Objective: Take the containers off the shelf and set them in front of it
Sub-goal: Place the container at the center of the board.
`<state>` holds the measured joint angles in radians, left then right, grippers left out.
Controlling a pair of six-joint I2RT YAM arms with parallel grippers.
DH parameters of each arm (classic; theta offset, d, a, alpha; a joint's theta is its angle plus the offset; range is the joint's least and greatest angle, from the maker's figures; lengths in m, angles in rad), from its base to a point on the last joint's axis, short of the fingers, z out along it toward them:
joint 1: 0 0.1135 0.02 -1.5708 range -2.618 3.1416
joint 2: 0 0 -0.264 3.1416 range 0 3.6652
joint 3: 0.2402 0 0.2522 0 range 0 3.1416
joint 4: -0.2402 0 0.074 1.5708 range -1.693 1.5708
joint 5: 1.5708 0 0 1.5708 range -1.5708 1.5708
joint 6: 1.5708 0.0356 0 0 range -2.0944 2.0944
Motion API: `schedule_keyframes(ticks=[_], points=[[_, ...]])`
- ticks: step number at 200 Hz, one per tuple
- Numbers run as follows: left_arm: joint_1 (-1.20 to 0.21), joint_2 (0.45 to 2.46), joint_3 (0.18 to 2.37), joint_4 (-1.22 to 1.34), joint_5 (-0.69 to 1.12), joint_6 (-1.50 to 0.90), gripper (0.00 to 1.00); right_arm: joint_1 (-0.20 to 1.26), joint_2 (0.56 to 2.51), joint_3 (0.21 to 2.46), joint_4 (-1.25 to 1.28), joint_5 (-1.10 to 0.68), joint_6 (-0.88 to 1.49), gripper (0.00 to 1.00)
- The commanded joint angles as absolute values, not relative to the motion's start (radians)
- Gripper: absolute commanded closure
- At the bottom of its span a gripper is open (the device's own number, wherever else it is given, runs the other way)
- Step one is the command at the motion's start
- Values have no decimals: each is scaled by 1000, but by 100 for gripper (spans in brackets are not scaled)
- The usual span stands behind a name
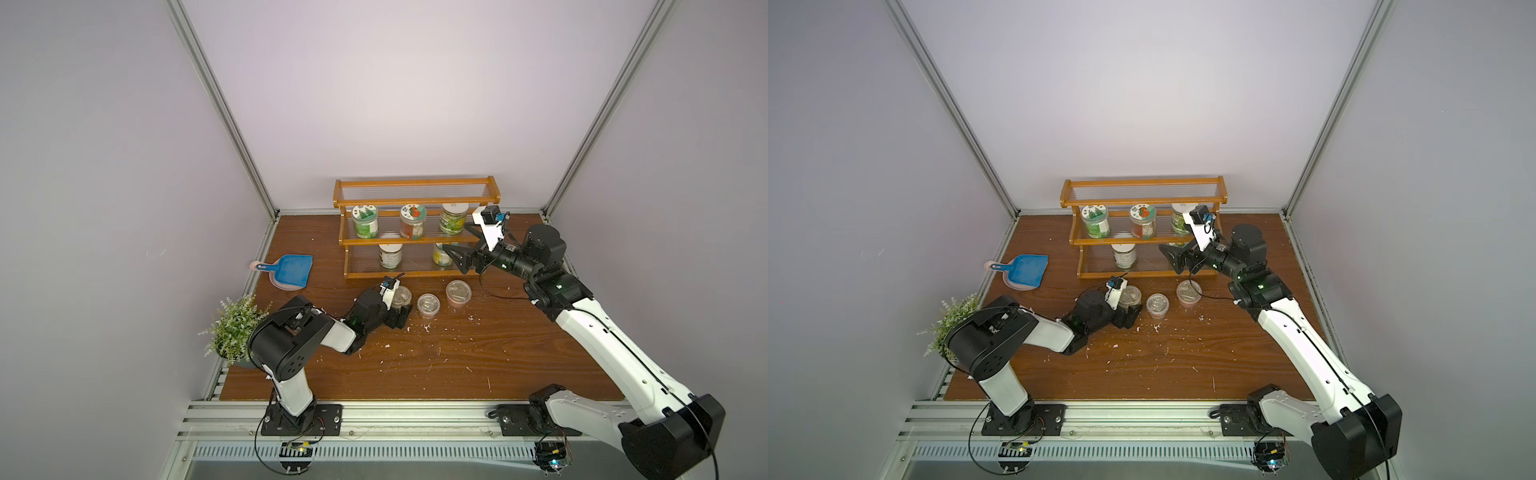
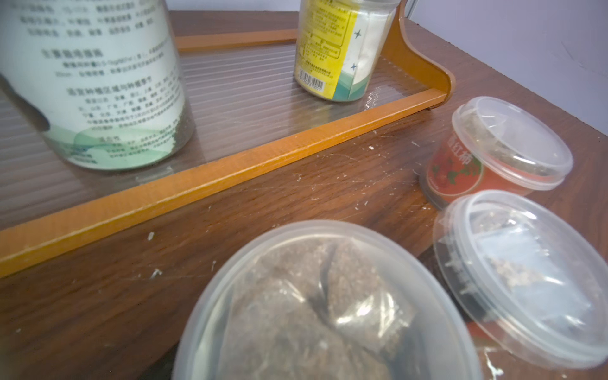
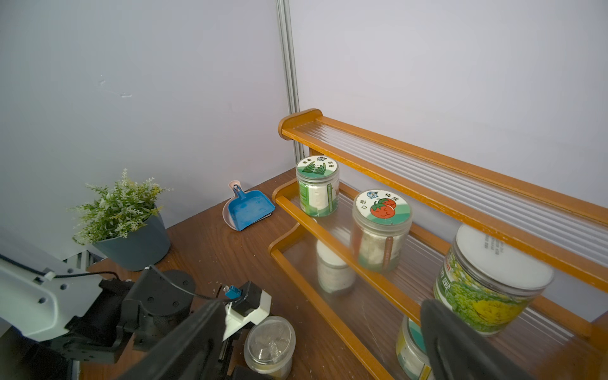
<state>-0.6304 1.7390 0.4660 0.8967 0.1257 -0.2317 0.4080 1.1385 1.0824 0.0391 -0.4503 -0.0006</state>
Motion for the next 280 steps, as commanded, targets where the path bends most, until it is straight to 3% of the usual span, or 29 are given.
schedule_keyframes(ticks=[1, 28, 124, 212, 249, 280], points=[[-617, 1716, 450, 876, 132, -213, 4, 402, 1117, 1080, 64, -449, -8, 1], [-616, 1701, 445, 825, 139, -206, 0, 399, 1117, 1078, 66, -453, -6, 1], [-617, 1528, 414, 610, 45, -190, 1, 393, 1123, 1064, 78, -457, 0, 1], [-641, 1117, 536, 191, -77, -273, 1, 387, 1102, 1056, 63, -460, 9, 1], [-610, 1054, 639, 165, -193, -251, 1, 387, 1088, 1042, 62, -459, 15, 1], [-514, 1110, 664, 316, -229, -213, 1, 385, 1090, 1040, 79, -481, 31, 1]])
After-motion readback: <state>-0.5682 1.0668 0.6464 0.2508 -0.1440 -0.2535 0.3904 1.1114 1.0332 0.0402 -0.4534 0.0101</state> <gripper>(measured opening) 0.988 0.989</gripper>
